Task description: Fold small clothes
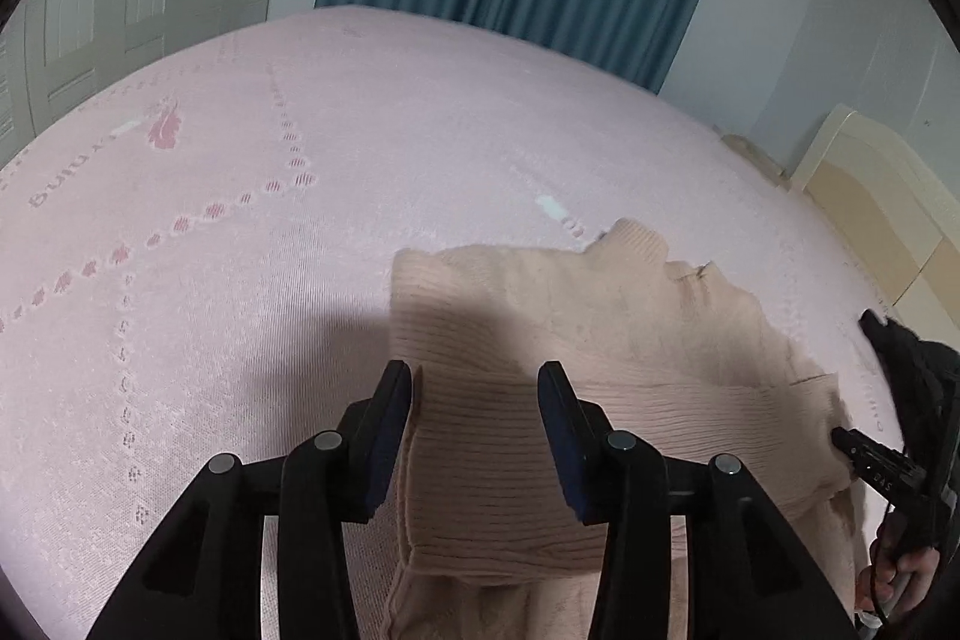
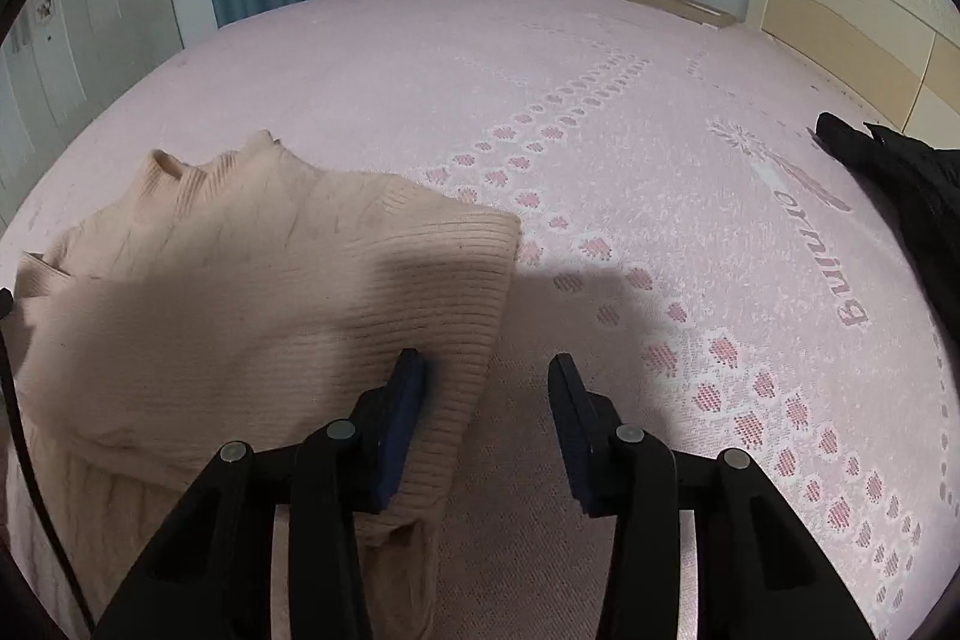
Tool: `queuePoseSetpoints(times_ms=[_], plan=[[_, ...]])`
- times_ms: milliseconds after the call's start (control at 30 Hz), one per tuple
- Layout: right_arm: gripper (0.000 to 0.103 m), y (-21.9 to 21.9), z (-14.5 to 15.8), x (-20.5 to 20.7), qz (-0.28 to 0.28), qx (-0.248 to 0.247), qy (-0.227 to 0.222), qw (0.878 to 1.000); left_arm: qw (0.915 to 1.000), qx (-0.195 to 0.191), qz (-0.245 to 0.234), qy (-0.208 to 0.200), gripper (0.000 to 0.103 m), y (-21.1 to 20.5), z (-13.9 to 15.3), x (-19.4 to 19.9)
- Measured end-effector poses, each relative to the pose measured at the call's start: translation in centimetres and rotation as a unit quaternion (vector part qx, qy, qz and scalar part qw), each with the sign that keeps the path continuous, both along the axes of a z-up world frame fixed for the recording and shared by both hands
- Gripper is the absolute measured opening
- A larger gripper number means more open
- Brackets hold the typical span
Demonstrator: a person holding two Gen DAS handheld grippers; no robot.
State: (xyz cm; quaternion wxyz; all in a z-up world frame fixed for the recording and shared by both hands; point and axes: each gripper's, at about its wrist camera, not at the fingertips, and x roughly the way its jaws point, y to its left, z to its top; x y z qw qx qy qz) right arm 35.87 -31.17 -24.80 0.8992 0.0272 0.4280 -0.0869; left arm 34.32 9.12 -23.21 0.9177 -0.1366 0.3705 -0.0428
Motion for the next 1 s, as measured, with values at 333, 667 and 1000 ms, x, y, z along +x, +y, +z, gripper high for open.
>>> queuePoseSetpoints(times_ms=[333, 667, 1000], plan=[[0.042, 3.1, -0.2, 0.7, 0.053, -0.004, -0.021, 0.998, 0.9971, 0.058, -0.049, -0.005, 0.042, -2.5, -0.6, 0.8], [0.056, 1.2, -0.6, 0.6, 0.016, 0.011, 0.007, 1.0, 0.998, 0.047, -0.034, 0.025, 0.045, -1.1, -1.6, 0.9], [0.057, 1.2, 5.7, -9.7, 0.0, -0.012, -0.012, 1.0, 0.9965, 0.05, -0.052, 0.041, 0.046, 0.2, 1.5, -6.7]])
